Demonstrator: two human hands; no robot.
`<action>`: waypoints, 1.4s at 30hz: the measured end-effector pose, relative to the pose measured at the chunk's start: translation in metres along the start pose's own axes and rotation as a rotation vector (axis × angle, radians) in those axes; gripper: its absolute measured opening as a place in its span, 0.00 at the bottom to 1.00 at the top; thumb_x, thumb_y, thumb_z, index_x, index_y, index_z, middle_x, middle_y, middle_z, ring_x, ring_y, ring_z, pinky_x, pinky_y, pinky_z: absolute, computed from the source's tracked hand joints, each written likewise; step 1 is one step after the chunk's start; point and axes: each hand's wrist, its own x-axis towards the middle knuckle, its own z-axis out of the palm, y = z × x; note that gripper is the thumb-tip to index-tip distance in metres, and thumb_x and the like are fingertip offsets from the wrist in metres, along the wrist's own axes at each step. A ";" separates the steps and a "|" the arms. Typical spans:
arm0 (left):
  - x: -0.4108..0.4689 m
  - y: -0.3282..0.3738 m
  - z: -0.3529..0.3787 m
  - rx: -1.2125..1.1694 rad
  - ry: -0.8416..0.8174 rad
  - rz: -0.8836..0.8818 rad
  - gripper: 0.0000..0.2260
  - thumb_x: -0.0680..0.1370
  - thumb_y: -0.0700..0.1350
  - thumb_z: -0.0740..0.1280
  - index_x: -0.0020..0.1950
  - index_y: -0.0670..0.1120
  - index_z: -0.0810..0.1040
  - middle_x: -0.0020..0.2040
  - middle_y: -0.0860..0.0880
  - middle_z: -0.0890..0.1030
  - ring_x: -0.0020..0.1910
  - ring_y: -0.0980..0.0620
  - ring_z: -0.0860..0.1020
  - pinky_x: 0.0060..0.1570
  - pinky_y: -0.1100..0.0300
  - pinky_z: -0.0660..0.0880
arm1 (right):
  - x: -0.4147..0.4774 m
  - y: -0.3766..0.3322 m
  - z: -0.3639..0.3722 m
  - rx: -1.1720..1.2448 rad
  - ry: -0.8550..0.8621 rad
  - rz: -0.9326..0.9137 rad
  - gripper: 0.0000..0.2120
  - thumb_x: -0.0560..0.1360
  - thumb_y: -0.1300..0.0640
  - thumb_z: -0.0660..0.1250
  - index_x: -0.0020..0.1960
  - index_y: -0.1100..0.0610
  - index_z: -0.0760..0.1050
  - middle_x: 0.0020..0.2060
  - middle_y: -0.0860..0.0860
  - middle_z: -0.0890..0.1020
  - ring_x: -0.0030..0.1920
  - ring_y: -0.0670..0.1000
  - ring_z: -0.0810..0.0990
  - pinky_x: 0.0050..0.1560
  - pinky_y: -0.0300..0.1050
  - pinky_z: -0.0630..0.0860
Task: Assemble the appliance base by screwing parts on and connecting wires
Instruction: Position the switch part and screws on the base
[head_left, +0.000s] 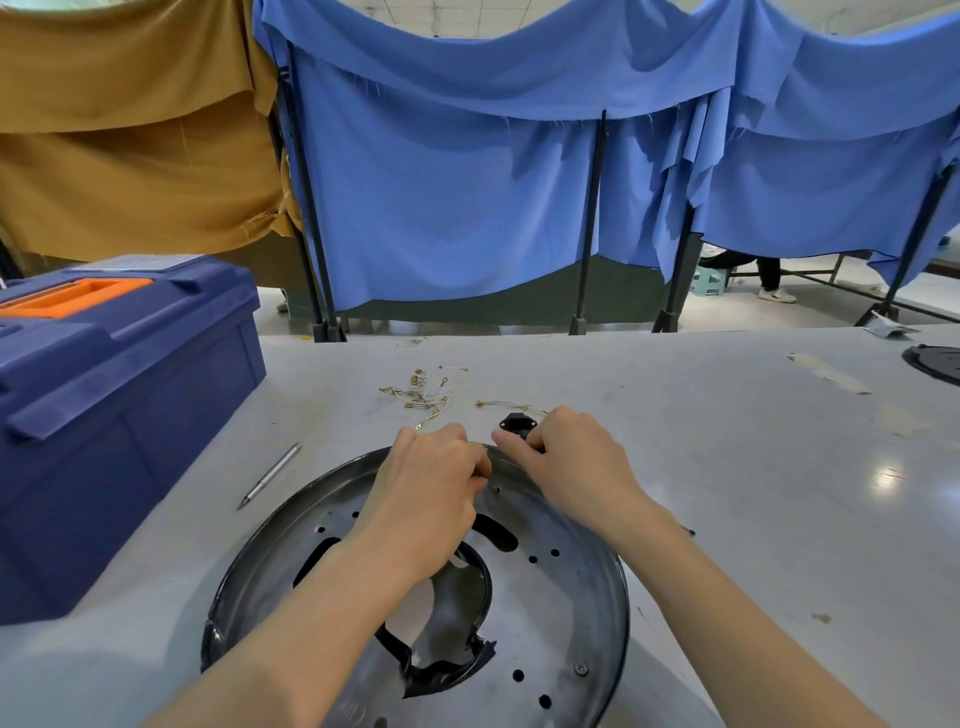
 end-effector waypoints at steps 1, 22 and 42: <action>0.000 0.000 0.000 -0.001 0.003 0.004 0.09 0.82 0.46 0.62 0.56 0.51 0.82 0.51 0.53 0.78 0.49 0.47 0.74 0.51 0.59 0.68 | 0.000 0.000 0.000 0.003 0.000 0.000 0.30 0.79 0.41 0.62 0.25 0.56 0.59 0.21 0.49 0.62 0.25 0.52 0.61 0.29 0.45 0.59; 0.000 0.007 -0.003 0.142 -0.061 0.026 0.10 0.83 0.47 0.58 0.59 0.53 0.77 0.55 0.54 0.76 0.42 0.50 0.65 0.43 0.62 0.52 | 0.000 -0.001 0.000 0.007 -0.013 0.022 0.29 0.79 0.41 0.61 0.26 0.56 0.61 0.22 0.49 0.64 0.26 0.52 0.62 0.32 0.45 0.61; 0.001 0.006 0.007 -0.131 0.054 -0.011 0.11 0.81 0.44 0.64 0.60 0.53 0.80 0.53 0.55 0.83 0.50 0.48 0.73 0.51 0.62 0.64 | -0.003 -0.005 -0.005 -0.005 -0.042 0.045 0.27 0.81 0.42 0.60 0.28 0.56 0.64 0.25 0.50 0.67 0.28 0.52 0.65 0.34 0.45 0.63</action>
